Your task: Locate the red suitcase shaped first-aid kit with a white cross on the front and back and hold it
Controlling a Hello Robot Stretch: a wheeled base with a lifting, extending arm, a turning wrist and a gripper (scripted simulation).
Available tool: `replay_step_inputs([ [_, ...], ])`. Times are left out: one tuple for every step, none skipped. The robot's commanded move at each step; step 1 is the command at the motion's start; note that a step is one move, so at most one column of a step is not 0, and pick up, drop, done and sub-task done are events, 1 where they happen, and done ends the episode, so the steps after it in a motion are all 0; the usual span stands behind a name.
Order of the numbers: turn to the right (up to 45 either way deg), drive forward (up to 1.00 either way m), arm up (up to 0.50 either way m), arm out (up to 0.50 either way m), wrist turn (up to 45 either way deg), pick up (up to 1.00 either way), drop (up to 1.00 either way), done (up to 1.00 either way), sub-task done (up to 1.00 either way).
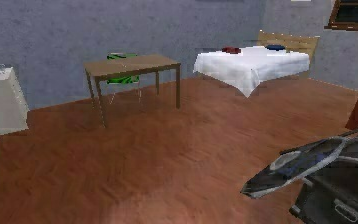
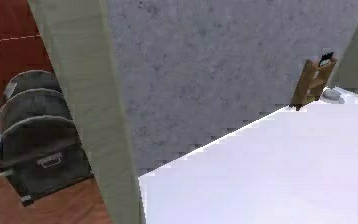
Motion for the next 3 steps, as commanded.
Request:
replay_step_inputs([
  [21.0,0.0,0.0,0.0,0.0,0.0,0.0,0.0,0.0],
  [0.0,0.4,0.0,0.0,0.0,0.0,0.0,0.0,0.0],
  [-21.0,0.0,0.0,0.0,0.0,0.0,0.0,0.0,0.0],
])
